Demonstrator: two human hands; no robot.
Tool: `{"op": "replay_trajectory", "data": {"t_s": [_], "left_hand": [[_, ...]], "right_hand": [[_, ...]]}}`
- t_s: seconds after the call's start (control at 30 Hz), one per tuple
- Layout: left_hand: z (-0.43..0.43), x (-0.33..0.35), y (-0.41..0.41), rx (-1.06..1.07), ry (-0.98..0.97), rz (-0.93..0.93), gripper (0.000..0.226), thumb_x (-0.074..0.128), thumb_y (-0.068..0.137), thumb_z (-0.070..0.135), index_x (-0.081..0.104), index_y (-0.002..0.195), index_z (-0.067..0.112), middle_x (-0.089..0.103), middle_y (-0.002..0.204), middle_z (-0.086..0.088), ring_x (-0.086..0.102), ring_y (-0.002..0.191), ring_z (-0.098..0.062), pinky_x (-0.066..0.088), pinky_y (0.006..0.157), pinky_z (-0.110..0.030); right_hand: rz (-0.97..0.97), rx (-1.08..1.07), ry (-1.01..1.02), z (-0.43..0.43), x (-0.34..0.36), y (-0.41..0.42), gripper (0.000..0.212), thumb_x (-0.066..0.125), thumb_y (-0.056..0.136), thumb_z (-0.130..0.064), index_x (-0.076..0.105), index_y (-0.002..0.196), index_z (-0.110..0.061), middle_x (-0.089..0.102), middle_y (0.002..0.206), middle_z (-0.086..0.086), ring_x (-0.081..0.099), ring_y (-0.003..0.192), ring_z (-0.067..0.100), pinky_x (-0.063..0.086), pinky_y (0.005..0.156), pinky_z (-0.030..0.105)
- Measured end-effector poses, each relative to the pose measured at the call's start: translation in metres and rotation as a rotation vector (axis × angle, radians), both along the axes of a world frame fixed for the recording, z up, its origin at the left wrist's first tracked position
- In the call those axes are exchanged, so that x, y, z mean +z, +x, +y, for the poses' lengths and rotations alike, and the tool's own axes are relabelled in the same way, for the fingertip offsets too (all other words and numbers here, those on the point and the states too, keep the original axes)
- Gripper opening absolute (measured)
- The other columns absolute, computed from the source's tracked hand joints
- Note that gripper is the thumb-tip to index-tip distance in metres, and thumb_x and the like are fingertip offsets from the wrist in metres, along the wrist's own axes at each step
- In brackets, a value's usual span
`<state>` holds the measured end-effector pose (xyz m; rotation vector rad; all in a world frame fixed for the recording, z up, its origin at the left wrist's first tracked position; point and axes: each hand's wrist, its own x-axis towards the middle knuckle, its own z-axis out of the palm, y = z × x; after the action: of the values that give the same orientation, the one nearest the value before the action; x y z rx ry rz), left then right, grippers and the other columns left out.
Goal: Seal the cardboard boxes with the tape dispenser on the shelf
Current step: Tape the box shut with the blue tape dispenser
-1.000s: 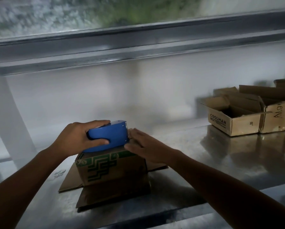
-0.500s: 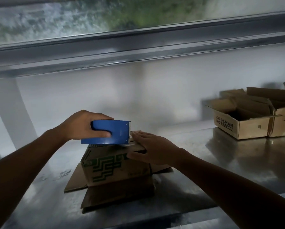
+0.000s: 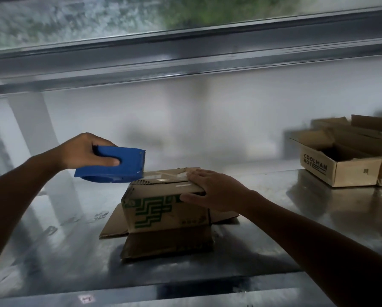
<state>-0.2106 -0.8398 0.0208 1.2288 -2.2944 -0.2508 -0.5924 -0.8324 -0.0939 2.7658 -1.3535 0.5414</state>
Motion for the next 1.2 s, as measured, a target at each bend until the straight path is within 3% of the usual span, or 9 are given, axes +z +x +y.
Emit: {"op": "replay_trajectory", "data": {"t_s": [0.17,0.33,0.47,0.6,0.67,0.8,0.93,1.0,1.2], "left_hand": [[0.012,-0.012,0.012,0.05,0.053,0.076,0.027,0.082,0.077,0.041,0.078,0.103,0.041,0.079,0.1,0.008,0.075,0.088,-0.014,0.059,0.071,-0.022],[0.016,-0.026,0.017,0.057,0.098,0.139,0.027,0.08,0.082,0.034,0.078,0.109,0.037,0.078,0.105,0.005,0.075,0.092,-0.016,0.059,0.073,-0.022],[0.015,-0.03,0.025,0.041,0.126,0.166,0.028,0.079,0.085,0.036,0.077,0.112,0.035,0.078,0.106,0.002,0.075,0.093,-0.019,0.06,0.076,-0.029],[0.012,-0.03,0.032,0.008,0.144,0.179,0.027,0.078,0.086,0.036,0.077,0.113,0.033,0.078,0.105,0.001,0.075,0.091,-0.02,0.059,0.072,-0.026],[0.009,-0.031,0.031,-0.006,0.152,0.185,0.027,0.078,0.086,0.035,0.078,0.112,0.033,0.078,0.104,0.002,0.075,0.091,-0.019,0.059,0.071,-0.025],[0.001,-0.028,0.028,-0.017,0.147,0.178,0.028,0.077,0.084,0.04,0.078,0.111,0.034,0.079,0.101,0.004,0.076,0.088,-0.018,0.059,0.072,-0.027],[-0.01,-0.026,0.031,-0.032,0.139,0.126,0.021,0.075,0.084,0.045,0.079,0.104,0.037,0.079,0.095,0.003,0.076,0.083,-0.017,0.059,0.072,-0.033],[-0.015,-0.024,0.028,-0.03,0.11,0.1,0.021,0.072,0.085,0.049,0.079,0.1,0.037,0.079,0.091,0.004,0.076,0.08,-0.016,0.059,0.075,-0.039],[-0.019,-0.016,0.023,-0.052,0.132,0.013,0.023,0.068,0.083,0.054,0.078,0.096,0.038,0.078,0.09,0.005,0.074,0.08,-0.014,0.057,0.072,-0.032]], "right_hand": [[0.067,0.001,0.033,-0.001,0.008,-0.002,0.101,0.026,0.08,-0.091,0.027,0.158,-0.028,0.029,0.166,-0.006,0.033,0.148,0.015,0.039,0.114,0.041],[0.157,0.004,0.154,-0.001,0.035,0.008,0.094,0.047,0.089,-0.077,0.001,0.161,-0.039,0.034,0.163,-0.004,0.042,0.142,0.022,0.038,0.11,0.04],[0.245,0.022,0.163,0.008,0.046,0.028,0.087,0.04,0.091,-0.078,0.009,0.162,-0.037,0.013,0.17,-0.009,0.019,0.154,0.018,0.026,0.122,0.047],[0.17,0.022,0.057,0.021,0.047,0.062,0.092,0.029,0.088,-0.085,0.013,0.161,-0.033,0.013,0.17,-0.009,0.019,0.154,0.017,0.023,0.122,0.047],[0.156,-0.012,0.105,0.022,0.047,0.082,0.094,0.025,0.086,-0.087,0.015,0.162,-0.032,0.018,0.169,-0.008,0.024,0.153,0.02,0.025,0.12,0.049],[0.137,-0.048,0.166,0.02,0.037,0.106,0.081,0.03,0.091,-0.082,0.044,0.145,-0.024,0.05,0.15,0.004,0.048,0.135,0.029,0.043,0.1,0.047],[0.161,-0.098,0.149,0.022,0.022,0.106,0.097,0.023,0.084,-0.09,0.03,0.157,-0.026,0.029,0.165,0.001,0.031,0.149,0.026,0.031,0.116,0.054],[0.181,-0.133,0.127,0.021,0.021,0.106,0.1,0.022,0.081,-0.093,0.025,0.158,-0.03,0.024,0.167,-0.002,0.028,0.151,0.026,0.03,0.116,0.056],[0.21,-0.14,0.116,0.022,0.02,0.105,0.096,0.028,0.086,-0.089,0.02,0.161,-0.03,0.018,0.169,-0.003,0.028,0.151,0.027,0.032,0.113,0.054]]}}
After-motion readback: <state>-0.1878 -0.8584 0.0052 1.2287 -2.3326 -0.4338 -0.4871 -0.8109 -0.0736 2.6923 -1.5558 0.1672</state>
